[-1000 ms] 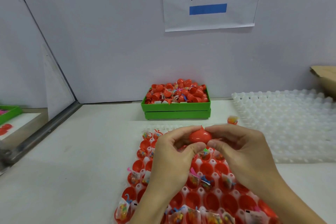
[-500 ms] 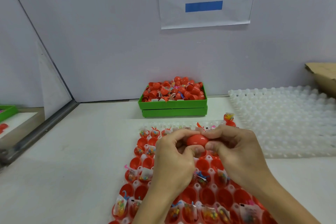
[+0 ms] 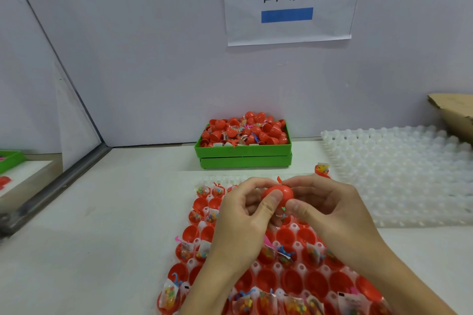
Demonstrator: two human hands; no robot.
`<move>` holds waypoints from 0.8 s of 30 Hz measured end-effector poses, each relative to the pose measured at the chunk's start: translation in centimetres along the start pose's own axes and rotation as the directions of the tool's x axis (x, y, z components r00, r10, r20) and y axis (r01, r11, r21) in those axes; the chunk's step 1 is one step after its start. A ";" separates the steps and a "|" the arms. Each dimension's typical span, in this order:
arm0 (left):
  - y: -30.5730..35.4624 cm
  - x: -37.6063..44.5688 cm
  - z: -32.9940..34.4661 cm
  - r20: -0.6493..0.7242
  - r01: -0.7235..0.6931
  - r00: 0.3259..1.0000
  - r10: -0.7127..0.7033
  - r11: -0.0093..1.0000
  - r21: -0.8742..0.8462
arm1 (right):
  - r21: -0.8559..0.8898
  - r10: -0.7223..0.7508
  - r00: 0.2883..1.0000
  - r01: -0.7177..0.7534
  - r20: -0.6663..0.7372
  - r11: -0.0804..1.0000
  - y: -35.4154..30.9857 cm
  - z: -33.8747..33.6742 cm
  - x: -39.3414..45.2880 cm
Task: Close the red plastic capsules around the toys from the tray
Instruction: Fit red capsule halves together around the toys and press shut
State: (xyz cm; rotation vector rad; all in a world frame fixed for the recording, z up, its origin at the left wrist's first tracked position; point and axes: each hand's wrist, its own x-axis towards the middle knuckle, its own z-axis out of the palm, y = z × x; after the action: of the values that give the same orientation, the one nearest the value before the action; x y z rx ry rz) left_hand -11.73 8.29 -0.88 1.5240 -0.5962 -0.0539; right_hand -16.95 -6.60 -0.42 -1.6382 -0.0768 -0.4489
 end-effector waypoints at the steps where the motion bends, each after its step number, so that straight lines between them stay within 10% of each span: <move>1: 0.0 0.0 -0.1 0.020 -0.005 1.000 0.005 1.000 0.003 | -0.015 -0.003 1.000 0.003 -0.014 1.000 0.1 0.0 0.0; 24: -0.4 -0.2 0.4 -0.027 -0.215 0.966 0.258 0.853 0.476 | -0.139 -0.068 0.998 0.068 0.001 0.988 0.1 0.5 0.3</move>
State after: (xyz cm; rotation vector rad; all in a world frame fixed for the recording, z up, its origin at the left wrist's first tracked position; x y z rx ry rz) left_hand -11.96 7.96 -1.38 1.8968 -0.7580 0.3752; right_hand -16.50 -6.19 -0.42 -1.7758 -0.1010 -0.5189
